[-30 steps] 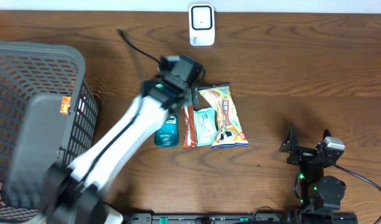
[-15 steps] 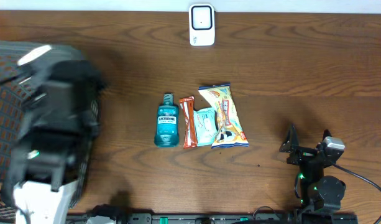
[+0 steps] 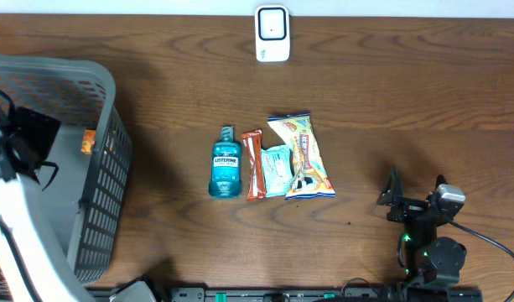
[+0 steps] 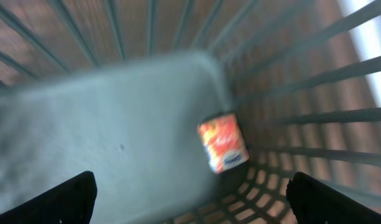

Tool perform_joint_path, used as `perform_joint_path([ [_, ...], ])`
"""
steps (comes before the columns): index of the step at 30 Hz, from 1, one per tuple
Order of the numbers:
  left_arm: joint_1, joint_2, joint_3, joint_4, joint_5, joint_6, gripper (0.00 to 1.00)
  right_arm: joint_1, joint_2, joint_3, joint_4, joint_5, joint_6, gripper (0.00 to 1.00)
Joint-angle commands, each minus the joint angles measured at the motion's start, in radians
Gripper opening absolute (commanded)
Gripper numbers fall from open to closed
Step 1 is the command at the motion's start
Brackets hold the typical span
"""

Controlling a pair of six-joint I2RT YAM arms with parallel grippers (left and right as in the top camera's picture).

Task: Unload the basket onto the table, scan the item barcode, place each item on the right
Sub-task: 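Reach the left gripper back into the basket and grasp the orange tissue pack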

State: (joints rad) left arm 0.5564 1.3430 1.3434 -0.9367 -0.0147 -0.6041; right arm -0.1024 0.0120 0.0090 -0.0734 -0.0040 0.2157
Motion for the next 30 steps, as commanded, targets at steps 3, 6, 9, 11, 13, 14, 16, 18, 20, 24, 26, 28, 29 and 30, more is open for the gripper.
perform_joint_path([
  [3,0.007,0.165,-0.021,0.015,0.148,-0.004,0.91,-0.014,-0.005,-0.003,-0.001,0.005,-0.014,0.99],
  [6,0.007,0.254,-0.021,0.053,0.199,-0.004,0.89,-0.014,-0.005,-0.003,-0.001,0.005,-0.014,0.99],
  [9,0.007,0.32,-0.021,0.076,0.22,-0.021,0.87,-0.014,-0.005,-0.003,-0.001,0.005,-0.014,0.99],
  [11,0.007,0.359,-0.022,0.095,0.22,-0.022,0.86,-0.014,-0.005,-0.003,-0.001,0.005,-0.014,0.99],
  [13,0.007,0.396,-0.023,0.122,0.22,-0.021,0.86,-0.014,-0.005,-0.003,-0.001,0.005,-0.014,0.99],
  [14,0.007,0.405,-0.023,0.133,0.22,-0.018,0.86,-0.014,-0.005,-0.003,-0.002,0.005,-0.014,0.99],
  [16,0.007,0.426,-0.023,0.169,0.222,0.02,0.86,-0.014,-0.005,-0.003,-0.001,0.005,-0.014,0.99],
  [18,0.005,0.442,-0.023,0.216,0.23,0.127,0.86,-0.014,-0.005,-0.003,-0.001,0.005,-0.014,0.99],
  [20,-0.001,0.455,-0.023,0.248,0.232,0.238,0.86,-0.014,-0.005,-0.003,-0.001,0.005,-0.014,0.99],
  [24,-0.011,0.475,-0.023,0.262,0.232,0.377,0.86,-0.014,-0.005,-0.003,-0.001,0.005,-0.014,0.99],
  [26,-0.02,0.481,-0.023,0.27,0.232,0.402,0.86,-0.014,-0.005,-0.003,-0.002,0.005,-0.014,0.99],
  [28,-0.031,0.486,-0.024,0.285,0.232,0.427,0.86,-0.014,-0.005,-0.003,-0.001,0.005,-0.014,0.99],
  [29,-0.037,0.489,-0.024,0.291,0.232,0.438,0.86,-0.014,-0.005,-0.003,-0.001,0.005,-0.014,0.99],
  [30,-0.042,0.493,-0.024,0.296,0.232,0.447,0.86,-0.014,-0.005,-0.003,-0.001,0.005,-0.014,0.99],
])
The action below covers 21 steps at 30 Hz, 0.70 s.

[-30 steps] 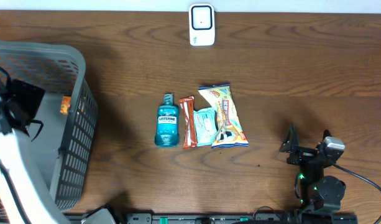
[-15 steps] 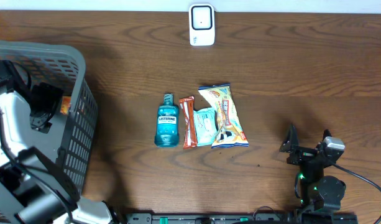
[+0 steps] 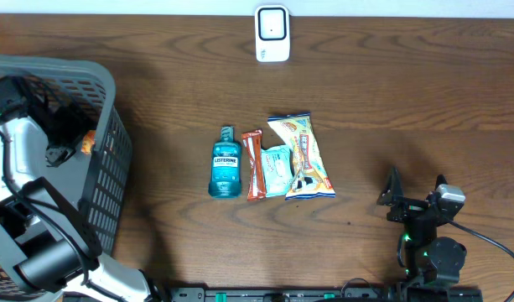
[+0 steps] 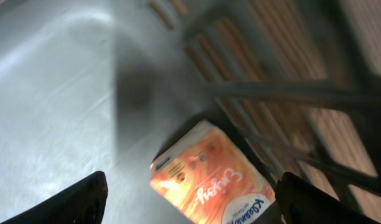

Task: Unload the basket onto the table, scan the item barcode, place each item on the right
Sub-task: 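Reach the left gripper back into the basket and grasp the orange tissue pack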

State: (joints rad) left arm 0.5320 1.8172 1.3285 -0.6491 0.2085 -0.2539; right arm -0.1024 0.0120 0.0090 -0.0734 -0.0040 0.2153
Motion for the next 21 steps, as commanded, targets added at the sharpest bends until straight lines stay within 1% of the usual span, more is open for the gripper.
perform_joint_path([
  [1,-0.022,0.024,-0.009,0.012,0.008,0.104,0.86,-0.014,-0.005,-0.003,-0.001,0.005,-0.014,0.99],
  [8,-0.031,0.094,-0.01,0.014,0.008,0.13,0.84,-0.014,-0.005,-0.003,-0.001,0.005,-0.014,0.99],
  [10,-0.031,0.119,-0.01,0.014,0.008,0.13,0.75,-0.014,-0.005,-0.003,-0.001,0.005,-0.014,0.99],
  [13,-0.031,0.148,-0.01,0.008,0.009,0.13,0.55,-0.014,-0.005,-0.003,-0.001,0.005,-0.014,0.99],
  [15,-0.031,0.156,-0.009,0.007,0.009,0.13,0.47,-0.014,-0.005,-0.003,-0.001,0.005,-0.014,0.99],
  [16,-0.031,0.156,-0.01,0.006,0.009,0.13,0.45,-0.014,-0.005,-0.003,-0.001,0.005,-0.014,0.99],
  [21,-0.031,0.156,-0.01,-0.005,0.009,0.129,0.43,-0.014,-0.005,-0.003,-0.002,0.005,-0.014,0.99],
])
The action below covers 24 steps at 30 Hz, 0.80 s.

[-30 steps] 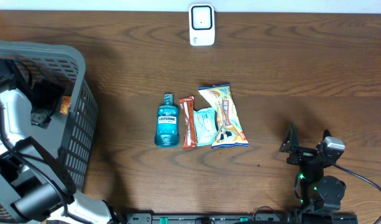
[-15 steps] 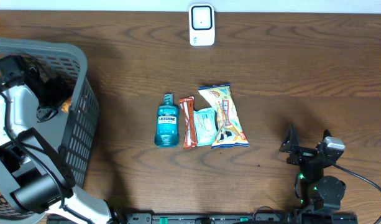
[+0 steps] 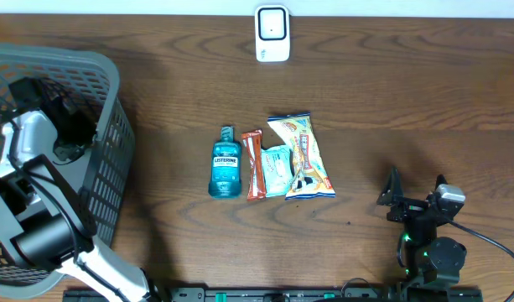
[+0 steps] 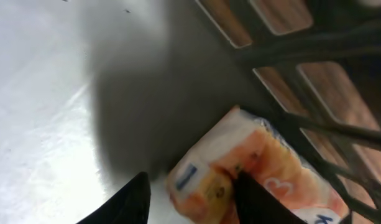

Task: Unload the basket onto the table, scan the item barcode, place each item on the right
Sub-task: 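Reach the left gripper back into the basket and grasp the orange tissue pack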

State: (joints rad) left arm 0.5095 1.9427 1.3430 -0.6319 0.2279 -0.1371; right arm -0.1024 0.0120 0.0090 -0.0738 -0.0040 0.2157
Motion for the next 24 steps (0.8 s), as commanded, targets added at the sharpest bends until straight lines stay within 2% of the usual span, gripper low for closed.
perform_joint_path([
  [1,-0.008,0.03,-0.024,-0.024,-0.011,0.012,0.43,-0.014,-0.005,-0.003,-0.001,0.005,-0.014,0.99],
  [7,-0.008,0.031,-0.024,-0.021,-0.011,0.013,0.43,-0.014,-0.005,-0.003,-0.001,0.005,-0.014,0.99],
  [9,-0.008,0.031,-0.025,-0.021,-0.011,0.013,0.35,-0.014,-0.005,-0.003,-0.001,0.005,-0.014,0.99],
  [12,-0.008,0.031,-0.026,-0.026,-0.011,0.013,0.1,-0.014,-0.005,-0.003,-0.001,0.005,-0.014,0.99],
  [13,-0.006,0.031,-0.026,-0.029,-0.011,0.01,0.08,-0.014,-0.005,-0.003,-0.001,0.005,-0.014,0.99],
  [19,0.021,-0.015,-0.025,-0.069,-0.011,-0.018,0.07,-0.014,-0.005,-0.003,-0.001,0.005,-0.014,0.99],
  [24,0.066,-0.14,-0.025,-0.105,-0.011,-0.115,0.07,-0.014,-0.005,-0.003,-0.001,0.005,-0.014,0.99],
])
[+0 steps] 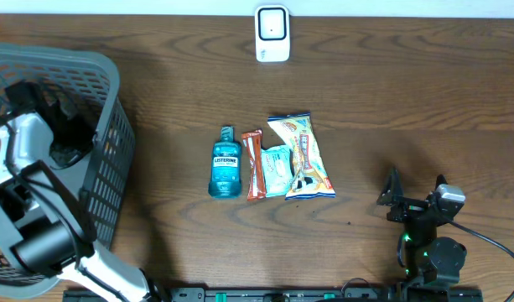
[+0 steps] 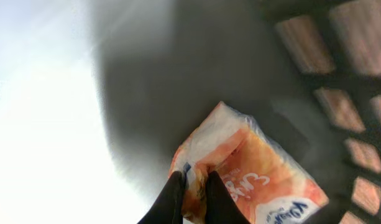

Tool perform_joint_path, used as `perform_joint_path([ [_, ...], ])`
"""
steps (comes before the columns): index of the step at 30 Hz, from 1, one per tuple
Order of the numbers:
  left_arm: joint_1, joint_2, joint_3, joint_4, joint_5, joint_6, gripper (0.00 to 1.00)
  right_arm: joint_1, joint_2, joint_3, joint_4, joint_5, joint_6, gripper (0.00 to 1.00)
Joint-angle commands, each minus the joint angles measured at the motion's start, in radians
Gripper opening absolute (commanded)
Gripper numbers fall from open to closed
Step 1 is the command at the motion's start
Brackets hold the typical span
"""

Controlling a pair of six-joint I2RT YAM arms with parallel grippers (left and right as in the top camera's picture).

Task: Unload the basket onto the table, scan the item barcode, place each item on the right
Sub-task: 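Reach the left gripper back into the basket and grasp the orange tissue pack, then carry the orange tissue pack over the items and drop it right of them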

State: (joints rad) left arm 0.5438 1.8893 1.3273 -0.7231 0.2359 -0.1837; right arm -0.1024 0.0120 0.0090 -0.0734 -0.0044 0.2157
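Observation:
An orange-and-white tissue pack [image 2: 252,174] lies on the floor of the grey basket [image 1: 106,92] at the table's left. My left gripper [image 2: 195,186] reaches down into the basket and is shut on the pack's near edge, pinching the wrapper between its black fingers [image 2: 171,199]. In the overhead view my left arm [image 1: 30,143] hides the pack. The white barcode scanner [image 1: 272,33] stands at the table's far edge. My right gripper [image 1: 414,195] rests near the front right; its fingers stand apart and hold nothing.
In the table's middle lie a blue mouthwash bottle [image 1: 225,165], a brown snack bar [image 1: 254,164], a pale wipes pack [image 1: 278,166] and a yellow snack bag [image 1: 302,155]. The basket's slatted walls [image 2: 352,93] close in around the left gripper.
My left gripper's fingers were spread around the tissue pack's near edge; now they are shut on it, pinching the wrapper. The right arm has not moved.
My left gripper was open high over the basket floor with the tissue pack lying far below. Then it was lower and nearer the pack. Then its fingers straddled the pack's edge, and now they are shut on it.

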Motion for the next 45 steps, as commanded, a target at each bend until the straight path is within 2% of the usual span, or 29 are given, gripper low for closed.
perform_joint_path([
  [1,0.039,-0.118,-0.01,-0.023,-0.019,-0.082,0.07,-0.014,-0.005,-0.003,-0.002,0.005,-0.014,0.99],
  [6,0.049,-0.283,-0.01,-0.063,-0.019,-0.121,0.07,-0.014,-0.005,-0.003,-0.001,0.005,-0.014,0.99],
  [19,0.047,-0.739,-0.01,-0.114,-0.017,-0.322,0.08,-0.014,-0.005,-0.003,-0.001,0.005,-0.014,0.99],
  [24,-0.013,-0.933,-0.01,-0.106,0.055,-0.368,0.07,-0.014,-0.005,-0.003,-0.001,0.005,-0.014,0.99],
  [29,-0.181,-1.043,-0.01,-0.099,0.117,-0.387,0.08,-0.014,-0.005,-0.003,-0.002,0.005,-0.014,0.99],
  [34,-0.437,-1.027,-0.021,-0.076,0.119,-0.425,0.08,-0.014,-0.005,-0.003,-0.001,0.005,-0.014,0.99],
  [38,-0.653,-0.953,-0.054,0.017,0.118,-0.425,0.07,-0.014,-0.005,-0.003,-0.001,0.005,-0.014,0.99],
  [45,-0.996,-0.673,-0.065,0.176,0.012,-0.423,0.08,-0.014,-0.005,-0.003,-0.002,0.005,-0.014,0.99],
])
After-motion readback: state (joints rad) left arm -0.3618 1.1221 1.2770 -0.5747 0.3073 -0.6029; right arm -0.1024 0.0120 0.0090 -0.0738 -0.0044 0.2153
